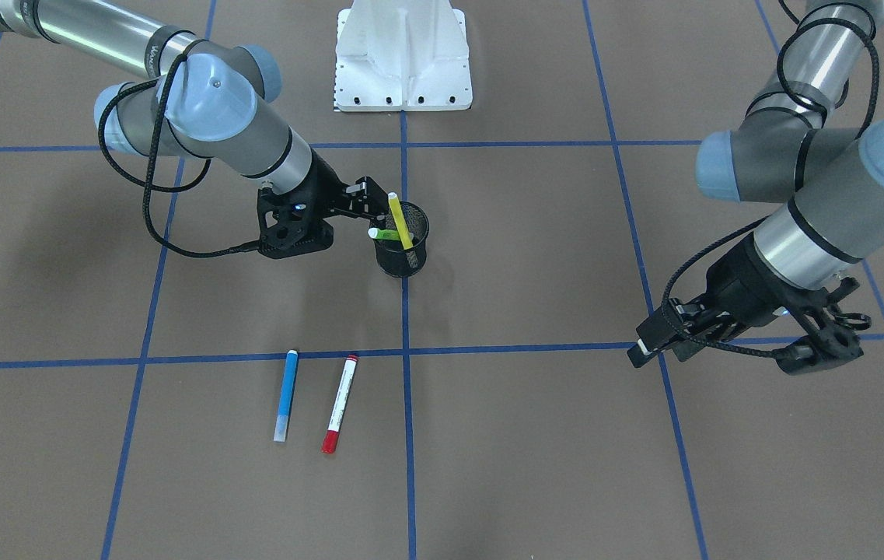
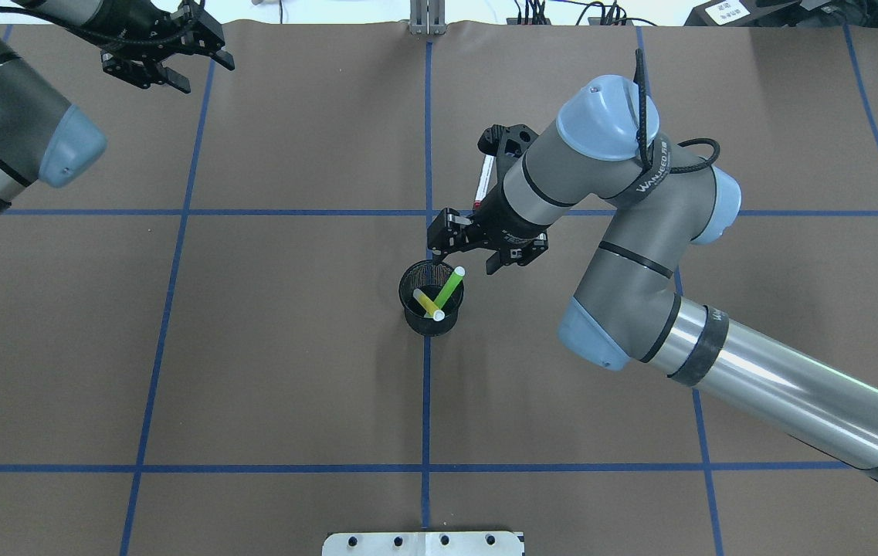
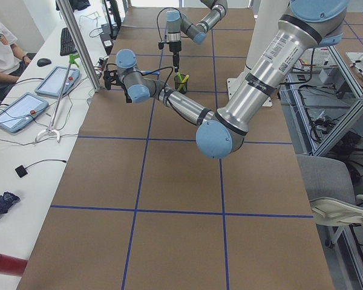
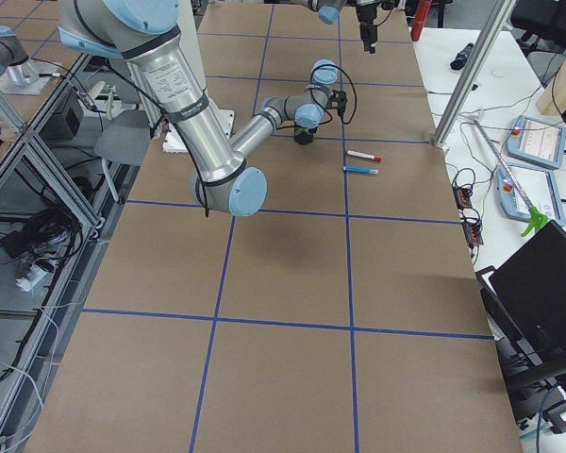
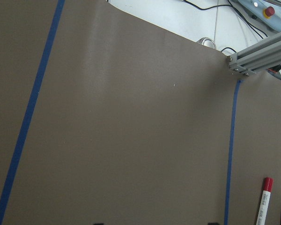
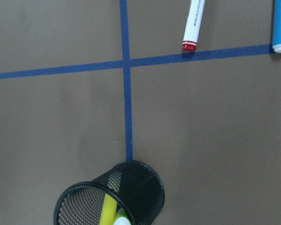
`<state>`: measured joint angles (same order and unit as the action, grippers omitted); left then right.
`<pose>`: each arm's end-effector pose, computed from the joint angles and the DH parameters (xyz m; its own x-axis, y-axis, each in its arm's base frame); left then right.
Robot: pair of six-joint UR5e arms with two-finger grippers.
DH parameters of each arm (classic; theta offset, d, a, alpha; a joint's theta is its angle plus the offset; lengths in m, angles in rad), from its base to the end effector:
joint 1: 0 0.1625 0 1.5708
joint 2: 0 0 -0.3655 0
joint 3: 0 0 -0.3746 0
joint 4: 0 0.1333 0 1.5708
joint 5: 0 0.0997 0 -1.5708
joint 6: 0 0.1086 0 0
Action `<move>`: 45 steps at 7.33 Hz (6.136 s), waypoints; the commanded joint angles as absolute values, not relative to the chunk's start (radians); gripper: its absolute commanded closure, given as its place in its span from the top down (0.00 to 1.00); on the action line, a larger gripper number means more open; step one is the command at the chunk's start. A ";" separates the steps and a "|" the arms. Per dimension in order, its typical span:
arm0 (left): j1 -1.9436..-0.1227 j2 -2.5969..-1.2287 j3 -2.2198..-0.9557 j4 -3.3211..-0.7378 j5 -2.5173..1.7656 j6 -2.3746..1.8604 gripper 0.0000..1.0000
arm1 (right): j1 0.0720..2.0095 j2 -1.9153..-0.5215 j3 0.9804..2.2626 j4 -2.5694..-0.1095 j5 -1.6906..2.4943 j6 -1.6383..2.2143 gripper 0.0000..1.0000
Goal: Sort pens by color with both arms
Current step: 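Lower the right gripper into the cup and grasp the green marker, then lift the green marker out of the cup with the right gripper, then carry the green marker farther from the robot and lower it beside the red-capped marker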
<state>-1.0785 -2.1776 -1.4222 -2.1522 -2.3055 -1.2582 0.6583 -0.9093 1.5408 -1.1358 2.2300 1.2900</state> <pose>0.2607 -0.6141 0.2519 0.3449 -0.1603 -0.9249 0.2886 0.9557 -0.0580 -0.4735 -0.4506 0.1840 0.3837 0.0198 0.9232 0.0488 0.9979 -0.0417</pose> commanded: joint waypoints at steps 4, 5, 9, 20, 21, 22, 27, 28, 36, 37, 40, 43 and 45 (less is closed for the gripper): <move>-1.077 -2.178 -1.420 -2.146 -2.304 -1.262 0.79 | 0.660 -0.894 1.499 -1.094 2.282 1.305 0.41; -1.077 -2.178 -1.419 -2.146 -2.304 -1.267 0.79 | 0.660 -0.897 1.499 -1.094 2.287 1.307 0.39; -1.078 -2.178 -1.419 -2.145 -2.304 -1.269 0.80 | 0.663 -0.897 1.500 -1.095 2.296 1.310 0.40; -1.078 -2.178 -1.422 -2.148 -2.304 -1.272 0.81 | 0.681 -0.874 1.486 -1.103 2.307 1.307 0.00; -1.077 -2.178 -1.422 -2.148 -2.304 -1.272 0.81 | 0.714 -0.877 1.518 -1.109 2.356 1.310 0.00; -1.077 -2.178 -1.422 -2.148 -2.304 -1.272 0.81 | 0.736 -0.885 1.575 -1.149 2.371 1.310 0.00; -1.077 -2.186 -1.422 -2.151 -2.304 -1.272 0.81 | 0.798 -0.913 1.785 -1.203 1.998 1.292 0.00; -1.077 -2.186 -1.422 -2.151 -2.304 -1.272 0.81 | 0.693 -0.910 1.784 -1.203 1.735 1.290 0.00; -1.077 -2.177 -1.424 -2.152 -2.304 -1.273 0.81 | 0.468 -0.625 1.249 -1.213 0.844 1.292 0.00; -1.077 -2.177 -1.424 -2.151 -2.304 -1.272 0.82 | 0.450 -0.633 1.233 -1.215 0.816 1.293 0.00; -1.077 -2.177 -1.422 -2.151 -2.304 -1.272 0.82 | 0.430 -0.630 1.192 -1.213 0.773 1.290 0.00; -1.077 -2.178 -1.422 -2.151 -2.304 -1.270 0.82 | 0.425 -0.632 1.183 -1.213 0.770 1.282 0.00; -1.077 -2.178 -1.422 -2.151 -2.303 -1.272 0.82 | 0.426 -0.627 1.166 -1.213 0.769 1.276 0.00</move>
